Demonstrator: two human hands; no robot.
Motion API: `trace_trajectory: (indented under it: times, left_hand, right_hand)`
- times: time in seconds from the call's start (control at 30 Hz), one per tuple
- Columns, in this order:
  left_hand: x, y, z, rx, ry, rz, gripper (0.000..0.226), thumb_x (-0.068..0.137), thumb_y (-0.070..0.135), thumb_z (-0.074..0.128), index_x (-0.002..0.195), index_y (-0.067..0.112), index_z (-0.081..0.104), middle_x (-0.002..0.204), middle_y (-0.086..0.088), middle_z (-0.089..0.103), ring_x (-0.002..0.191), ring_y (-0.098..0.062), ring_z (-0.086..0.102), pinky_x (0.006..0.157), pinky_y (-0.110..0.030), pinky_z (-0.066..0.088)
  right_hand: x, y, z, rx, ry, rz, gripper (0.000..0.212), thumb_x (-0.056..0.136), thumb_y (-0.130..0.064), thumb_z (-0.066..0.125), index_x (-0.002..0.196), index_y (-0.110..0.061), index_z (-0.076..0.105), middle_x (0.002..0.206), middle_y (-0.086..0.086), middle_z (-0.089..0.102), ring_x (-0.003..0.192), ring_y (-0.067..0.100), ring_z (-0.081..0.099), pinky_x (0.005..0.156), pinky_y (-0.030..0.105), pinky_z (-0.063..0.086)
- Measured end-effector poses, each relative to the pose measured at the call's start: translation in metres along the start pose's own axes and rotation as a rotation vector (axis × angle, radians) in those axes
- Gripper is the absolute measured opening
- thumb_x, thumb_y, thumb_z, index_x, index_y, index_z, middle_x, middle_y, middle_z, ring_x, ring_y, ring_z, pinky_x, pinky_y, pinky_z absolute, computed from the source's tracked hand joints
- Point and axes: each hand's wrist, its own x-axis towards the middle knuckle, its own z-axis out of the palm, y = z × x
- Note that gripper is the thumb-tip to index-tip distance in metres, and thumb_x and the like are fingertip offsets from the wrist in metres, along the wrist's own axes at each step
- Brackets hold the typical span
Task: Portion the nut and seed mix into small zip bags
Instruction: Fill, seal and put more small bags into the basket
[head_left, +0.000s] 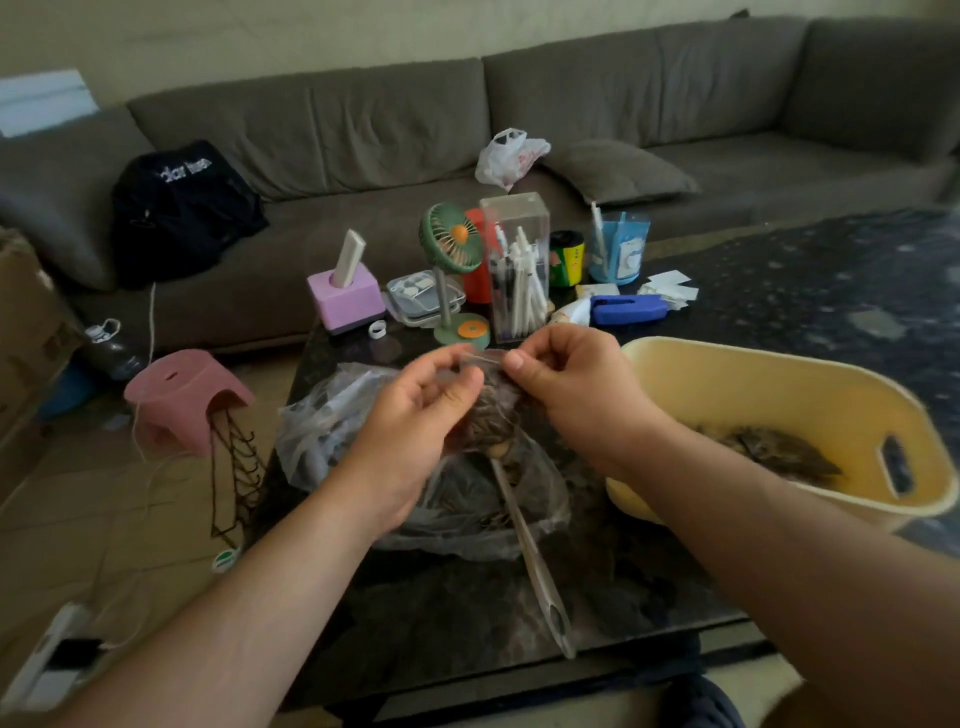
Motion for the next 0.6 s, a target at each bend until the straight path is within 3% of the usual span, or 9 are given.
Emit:
trace_trajectory:
  times: [0.03, 0.1, 0.23, 0.33, 0.4, 0.47, 0.6]
  left_hand:
    - [0.001, 0.005, 0.010, 0.011, -0.063, -0.019, 0.053, 0.081, 0.029, 0.073, 0.132, 0.016, 0.066, 0.113, -0.009, 0.079, 0.105, -0.024, 0.076, 0.087, -0.040, 0.063]
    - [0.001, 0.010, 0.024, 0.052, -0.130, -0.030, 0.048, 0.080, 0.024, 0.073, 0.126, 0.016, 0.067, 0.106, -0.007, 0.080, 0.097, -0.021, 0.077, 0.080, -0.034, 0.064]
    - [0.014, 0.025, 0.069, 0.207, -0.178, 0.040, 0.029, 0.094, 0.025, 0.074, 0.123, 0.024, 0.073, 0.113, -0.013, 0.079, 0.106, -0.031, 0.075, 0.094, -0.047, 0.060]
    - [0.030, 0.036, 0.106, 0.362, -0.263, 0.062, 0.033, 0.101, 0.028, 0.071, 0.133, 0.032, 0.069, 0.113, 0.001, 0.080, 0.107, -0.021, 0.076, 0.092, -0.042, 0.062]
    - [0.040, 0.038, 0.127, 0.555, -0.325, 0.100, 0.039, 0.099, 0.033, 0.074, 0.136, 0.040, 0.064, 0.116, 0.006, 0.078, 0.104, -0.012, 0.075, 0.089, -0.035, 0.061]
    - [0.047, 0.038, 0.144, 0.812, -0.343, 0.138, 0.044, 0.095, 0.043, 0.076, 0.134, 0.042, 0.059, 0.118, 0.011, 0.072, 0.105, -0.008, 0.071, 0.090, -0.035, 0.060]
    - [0.056, 0.036, 0.170, 1.199, -0.544, 0.133, 0.033, 0.100, 0.041, 0.069, 0.129, 0.041, 0.054, 0.118, 0.018, 0.064, 0.105, -0.001, 0.062, 0.094, -0.032, 0.054]
  right_hand:
    - [-0.001, -0.002, -0.009, 0.042, 0.040, -0.014, 0.013, 0.096, -0.021, 0.075, 0.089, -0.010, 0.071, 0.074, 0.004, 0.068, 0.067, 0.014, 0.062, 0.069, 0.039, 0.060]
    - [-0.003, -0.006, -0.020, 0.083, 0.096, -0.040, 0.012, 0.096, -0.018, 0.074, 0.088, -0.011, 0.070, 0.071, 0.001, 0.067, 0.064, 0.009, 0.062, 0.061, 0.030, 0.057]
    - [-0.006, -0.015, -0.066, 0.147, 0.145, -0.019, 0.012, 0.100, -0.028, 0.069, 0.101, -0.016, 0.072, 0.081, 0.006, 0.072, 0.067, 0.012, 0.064, 0.061, 0.025, 0.054]
    - [-0.009, -0.014, -0.105, 0.079, 0.094, 0.044, 0.020, 0.103, -0.039, 0.063, 0.112, -0.025, 0.074, 0.095, 0.004, 0.077, 0.077, 0.013, 0.068, 0.070, 0.030, 0.059]
    - [-0.014, -0.010, -0.126, 0.011, 0.089, 0.078, 0.016, 0.102, -0.037, 0.065, 0.110, -0.028, 0.075, 0.095, 0.001, 0.078, 0.082, 0.015, 0.072, 0.075, 0.034, 0.062]
    - [-0.017, -0.002, -0.143, -0.109, 0.120, 0.119, 0.009, 0.101, -0.033, 0.067, 0.107, -0.031, 0.073, 0.092, -0.003, 0.077, 0.082, 0.014, 0.074, 0.069, 0.031, 0.063]
    - [-0.018, 0.014, -0.168, -0.479, 0.107, 0.213, 0.012, 0.099, -0.036, 0.068, 0.109, -0.029, 0.069, 0.094, -0.007, 0.071, 0.082, 0.008, 0.070, 0.065, 0.024, 0.054]
